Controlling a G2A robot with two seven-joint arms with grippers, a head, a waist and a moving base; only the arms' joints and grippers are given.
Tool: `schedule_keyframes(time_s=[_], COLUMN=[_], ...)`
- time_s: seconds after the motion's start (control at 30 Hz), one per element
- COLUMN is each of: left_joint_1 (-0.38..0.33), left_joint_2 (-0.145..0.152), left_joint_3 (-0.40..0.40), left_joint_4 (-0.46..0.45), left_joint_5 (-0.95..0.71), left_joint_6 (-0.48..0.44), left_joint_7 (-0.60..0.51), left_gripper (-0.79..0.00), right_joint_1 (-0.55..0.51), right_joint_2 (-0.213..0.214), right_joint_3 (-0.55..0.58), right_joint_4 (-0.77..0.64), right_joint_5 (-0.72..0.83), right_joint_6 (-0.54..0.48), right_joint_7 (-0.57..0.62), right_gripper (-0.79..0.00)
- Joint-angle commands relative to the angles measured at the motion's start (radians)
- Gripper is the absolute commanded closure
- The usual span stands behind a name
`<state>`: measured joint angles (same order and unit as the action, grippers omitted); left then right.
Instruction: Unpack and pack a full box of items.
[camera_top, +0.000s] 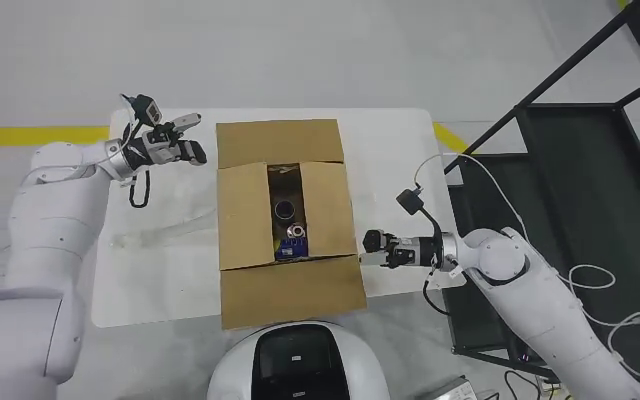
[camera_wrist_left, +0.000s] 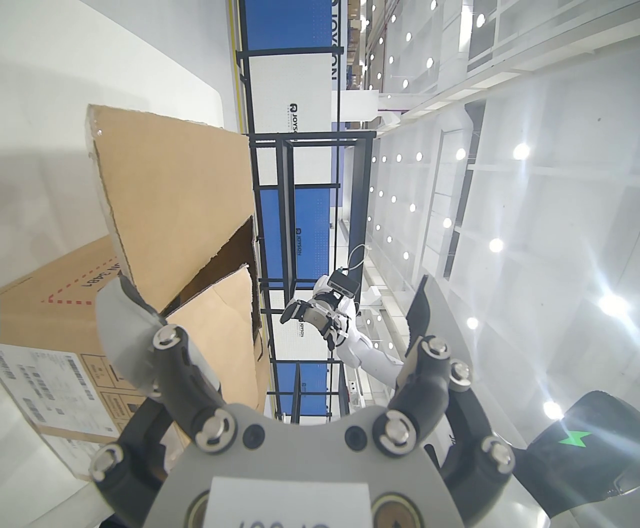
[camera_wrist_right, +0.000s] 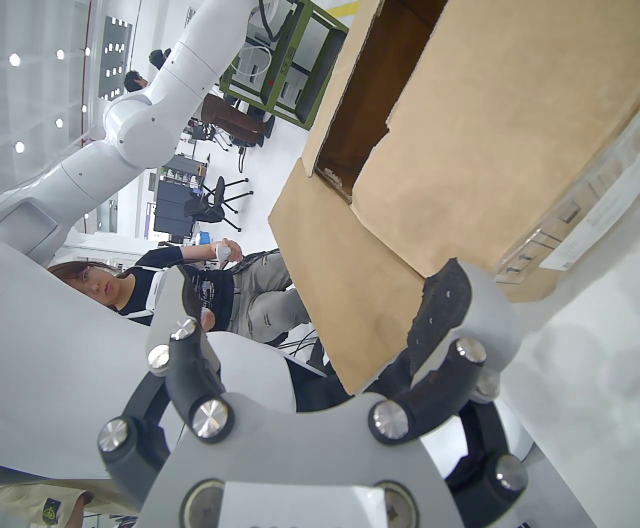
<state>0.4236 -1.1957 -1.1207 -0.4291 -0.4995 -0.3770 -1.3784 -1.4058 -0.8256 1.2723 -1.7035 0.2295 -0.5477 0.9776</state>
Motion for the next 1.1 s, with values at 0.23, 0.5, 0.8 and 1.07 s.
schedule_keyframes(time_s=[0.23, 0.5, 0.8, 1.07], left_joint_1=[0.000, 0.063, 0.095, 0.059], left_joint_2=[0.000, 0.005, -0.024, -0.075], left_joint_3=[0.000, 0.025, 0.068, 0.113], left_joint_4=[0.000, -0.120, -0.107, -0.007], left_joint_5=[0.000, 0.130, 0.200, 0.175], left_joint_6=[0.000, -0.095, -0.181, -0.189], left_joint_7=[0.000, 0.214, 0.448, 0.502], left_gripper=[-0.785, -0.785, -0.785, -0.785], right_joint_1=[0.000, -0.014, -0.042, -0.051], right_joint_2=[0.000, 0.000, 0.004, -0.002], right_joint_3=[0.000, 0.013, 0.062, 0.048], right_joint_4=[0.000, 0.010, 0.080, 0.124], right_joint_5=[0.000, 0.119, 0.241, 0.288], right_joint_6=[0.000, 0.067, 0.142, 0.192], right_joint_7=[0.000, 0.022, 0.054, 0.072], right_gripper=[-0.785, -0.785, -0.785, -0.785])
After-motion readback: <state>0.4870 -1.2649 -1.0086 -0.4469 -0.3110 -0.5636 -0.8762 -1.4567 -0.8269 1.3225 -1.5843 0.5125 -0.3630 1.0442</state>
